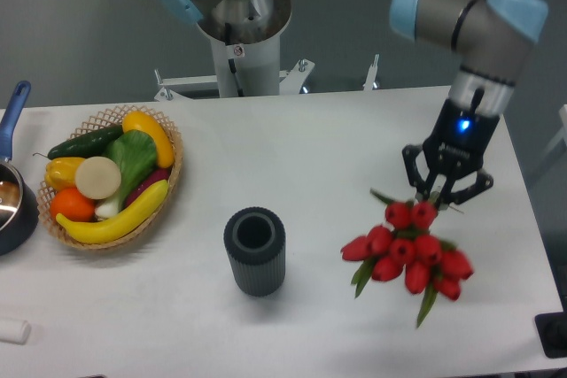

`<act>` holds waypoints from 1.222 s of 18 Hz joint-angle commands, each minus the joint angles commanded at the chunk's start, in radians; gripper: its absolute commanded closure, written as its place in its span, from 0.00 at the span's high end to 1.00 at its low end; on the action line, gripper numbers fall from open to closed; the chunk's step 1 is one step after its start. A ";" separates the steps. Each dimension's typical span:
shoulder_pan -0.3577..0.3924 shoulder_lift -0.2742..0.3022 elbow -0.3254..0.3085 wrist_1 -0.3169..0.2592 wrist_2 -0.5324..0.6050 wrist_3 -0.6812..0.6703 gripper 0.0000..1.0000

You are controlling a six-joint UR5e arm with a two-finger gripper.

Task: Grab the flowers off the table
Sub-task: 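Lift the gripped tulip bunch up off the table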

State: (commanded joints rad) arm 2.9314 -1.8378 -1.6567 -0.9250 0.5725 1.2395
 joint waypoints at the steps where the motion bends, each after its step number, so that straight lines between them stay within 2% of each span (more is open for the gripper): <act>1: 0.000 0.006 -0.008 0.000 -0.022 -0.008 0.18; 5: 0.002 0.035 -0.011 0.002 -0.034 -0.074 0.18; 12: -0.006 0.035 -0.002 0.002 -0.108 -0.080 0.18; 22: -0.024 0.041 -0.008 0.002 -0.126 -0.080 0.18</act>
State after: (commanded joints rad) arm 2.9069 -1.7963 -1.6644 -0.9235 0.4464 1.1597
